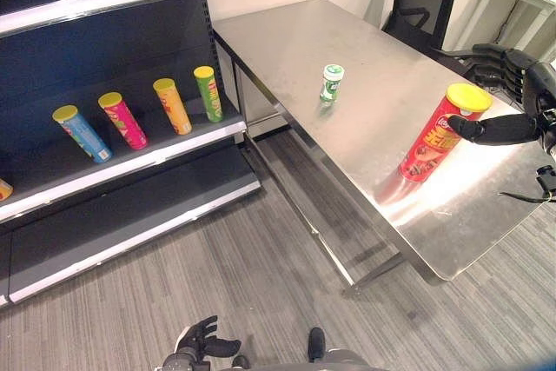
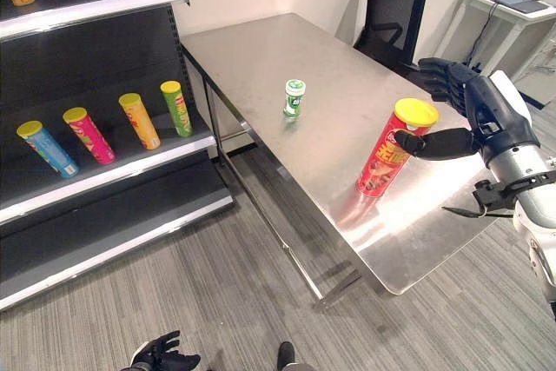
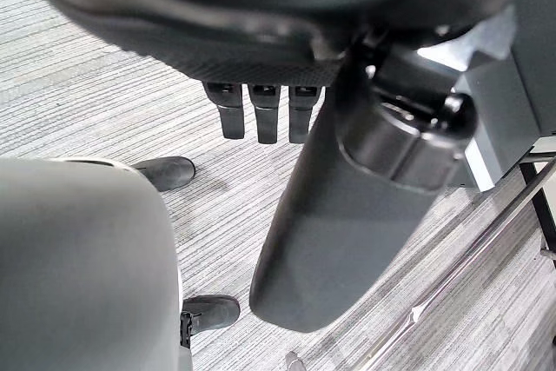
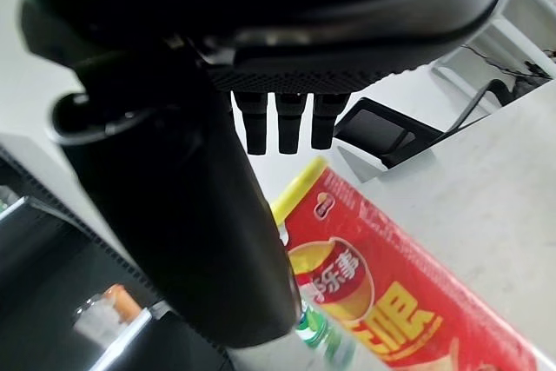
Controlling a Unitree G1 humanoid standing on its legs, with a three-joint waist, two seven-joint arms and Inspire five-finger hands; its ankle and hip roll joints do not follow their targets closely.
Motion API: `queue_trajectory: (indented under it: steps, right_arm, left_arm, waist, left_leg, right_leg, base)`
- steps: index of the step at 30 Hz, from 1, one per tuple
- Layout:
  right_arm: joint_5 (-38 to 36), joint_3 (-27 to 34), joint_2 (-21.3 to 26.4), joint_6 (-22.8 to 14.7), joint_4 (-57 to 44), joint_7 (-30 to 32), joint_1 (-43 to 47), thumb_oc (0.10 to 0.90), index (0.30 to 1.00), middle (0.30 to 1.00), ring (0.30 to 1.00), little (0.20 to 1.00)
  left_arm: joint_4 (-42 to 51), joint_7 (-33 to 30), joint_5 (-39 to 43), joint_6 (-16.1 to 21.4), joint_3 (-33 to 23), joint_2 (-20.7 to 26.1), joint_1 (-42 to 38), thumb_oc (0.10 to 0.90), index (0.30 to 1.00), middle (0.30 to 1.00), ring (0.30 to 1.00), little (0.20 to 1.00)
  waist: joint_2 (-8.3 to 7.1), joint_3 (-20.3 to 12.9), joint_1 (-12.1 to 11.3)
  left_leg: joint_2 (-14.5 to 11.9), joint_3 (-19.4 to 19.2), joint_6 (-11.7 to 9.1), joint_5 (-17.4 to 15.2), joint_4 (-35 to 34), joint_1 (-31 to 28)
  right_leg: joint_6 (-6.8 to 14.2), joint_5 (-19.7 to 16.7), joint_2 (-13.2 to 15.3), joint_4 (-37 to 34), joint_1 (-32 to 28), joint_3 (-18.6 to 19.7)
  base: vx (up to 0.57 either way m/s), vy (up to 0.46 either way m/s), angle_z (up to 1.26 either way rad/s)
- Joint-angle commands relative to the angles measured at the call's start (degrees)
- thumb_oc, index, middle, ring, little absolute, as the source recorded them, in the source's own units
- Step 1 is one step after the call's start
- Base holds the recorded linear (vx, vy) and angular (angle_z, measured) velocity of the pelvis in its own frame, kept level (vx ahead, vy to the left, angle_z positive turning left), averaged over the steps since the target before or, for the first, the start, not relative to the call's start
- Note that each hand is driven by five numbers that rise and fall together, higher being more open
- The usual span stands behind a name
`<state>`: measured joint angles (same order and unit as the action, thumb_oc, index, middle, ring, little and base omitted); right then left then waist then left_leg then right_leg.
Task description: Put the goods on the table back onto the shelves and tidy them up.
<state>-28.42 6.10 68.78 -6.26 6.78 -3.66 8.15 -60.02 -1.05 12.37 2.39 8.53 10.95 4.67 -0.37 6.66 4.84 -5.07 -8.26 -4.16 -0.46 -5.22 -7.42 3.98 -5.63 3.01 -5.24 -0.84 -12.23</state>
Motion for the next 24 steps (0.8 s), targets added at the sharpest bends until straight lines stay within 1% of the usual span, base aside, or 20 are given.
queue_trajectory:
  steps: [1,8,11,12,13,14,15,16,22,24]
  right_arm:
    - [-2.0,2.8,-2.0,-2.3,3.0,2.8,8.9,0.800,0.900,0.900,0.900,0.900]
    - [-2.8,1.8,-2.7,-1.8,5.1,2.9,9.7,0.800,0.900,0.900,0.900,0.900]
    - [-5.0,0.5,-3.4,-1.5,6.1,2.2,10.3,0.800,0.900,0.900,0.900,0.900]
    - [-7.1,-0.2,-4.4,-1.4,6.2,1.6,10.7,0.800,0.900,0.900,0.900,0.900]
    - [-7.1,-0.3,-4.4,-1.4,6.3,1.6,10.7,0.800,0.900,0.900,0.900,0.900]
    - [-9.6,-0.7,-5.5,-1.5,6.2,1.0,11.1,0.800,0.900,0.900,0.900,0.900]
    - [-9.7,-0.7,-5.5,-1.5,6.2,1.0,11.1,0.800,0.900,0.900,0.900,0.900]
    - [-11.9,-1.3,-6.7,-1.4,6.6,0.5,11.7,0.800,0.900,0.900,0.900,0.900]
    - [-15.0,-3.0,-8.3,-0.8,7.9,-0.1,13.2,0.800,0.900,0.900,0.900,0.900]
    - [-16.5,-3.1,-9.5,-0.7,8.5,0.1,13.5,0.800,0.900,0.900,0.900,0.900]
  left_arm:
    - [-1.0,-0.1,-1.1,2.0,2.0,3.9,-3.0,0.800,0.900,0.900,0.900,0.900]
    - [-0.5,-0.2,-0.9,1.9,2.5,4.0,-2.9,0.800,0.900,0.900,0.900,0.900]
    - [-0.3,-0.1,-0.5,1.9,2.7,4.0,-2.8,0.800,0.900,0.900,0.900,0.900]
    - [-0.4,0.0,-0.3,1.8,2.6,4.0,-2.8,0.800,0.900,0.900,0.900,0.900]
    - [-0.4,0.0,-0.3,1.8,2.6,4.0,-2.8,0.800,0.900,0.900,0.900,0.900]
    - [-0.4,0.0,-0.1,1.8,2.7,4.0,-2.7,0.800,0.900,0.900,0.900,0.900]
    - [-0.4,0.0,-0.1,1.8,2.6,4.1,-2.7,0.800,0.900,0.900,0.900,0.900]
    - [-0.5,0.1,0.0,1.5,2.7,4.0,-2.8,0.800,0.900,0.900,0.900,0.900]
    - [-0.5,0.4,0.3,1.2,2.8,4.1,-2.7,0.800,0.900,0.900,0.900,0.900]
    - [-0.5,0.4,0.6,1.1,2.9,4.0,-2.7,0.800,0.900,0.900,0.900,0.900]
  waist:
    - [-4.47,-1.7,-1.1]
    - [-4.38,-1.6,-1.1]
    - [-4.43,-1.4,-1.3]
    - [-4.48,-1.4,-1.4]
    - [-4.48,-1.3,-1.4]
    - [-4.51,-1.4,-1.5]
    - [-4.52,-1.4,-1.5]
    - [-4.49,-1.3,-1.7]
    - [-4.55,-1.3,-2.0]
    - [-4.56,-1.3,-2.2]
  left_leg:
    - [1.9,-2.2,-0.7,-3.3,0.2,0.2]
    - [1.9,-2.1,-0.7,-3.4,0.2,0.0]
    - [1.8,-2.2,-0.7,-3.3,0.2,-0.1]
    - [1.8,-2.2,-0.7,-3.3,0.2,-0.2]
    - [1.8,-2.2,-0.7,-3.3,0.2,-0.2]
    - [1.8,-2.1,-0.7,-3.3,0.2,-0.2]
    - [1.8,-2.1,-0.7,-3.3,0.2,-0.2]
    - [1.8,-2.1,-0.7,-3.3,0.2,-0.2]
    - [1.8,-2.0,-0.8,-3.3,0.2,-0.3]
    - [1.8,-1.9,-0.8,-3.3,0.2,-0.4]
  right_leg:
    - [4.8,4.6,2.7,0.2,-4.2,-0.2]
    - [4.8,4.7,2.7,0.2,-4.3,-0.2]
    - [4.8,4.8,2.6,0.2,-4.4,-0.4]
    - [4.8,4.8,2.6,0.2,-4.4,-0.4]
    - [4.8,4.8,2.6,0.2,-4.5,-0.4]
    - [4.8,4.9,2.6,0.2,-4.6,-0.5]
    - [4.8,4.9,2.6,0.2,-4.6,-0.5]
    - [4.8,4.9,2.6,0.2,-4.6,-0.6]
    - [4.7,5.0,2.6,0.2,-4.8,-0.8]
    - [4.7,5.1,2.6,0.2,-5.0,-1.0]
  base:
    - [0.00,0.000,0.00]
    - [0.00,0.000,0.00]
    - [0.00,0.000,0.00]
    - [0.00,0.000,0.00]
    - [0.00,0.000,0.00]
    - [0.00,0.000,0.00]
    - [0.00,0.000,0.00]
    - [0.00,0.000,0.00]
    - [0.01,-0.002,0.03]
    - [0.00,0.000,0.00]
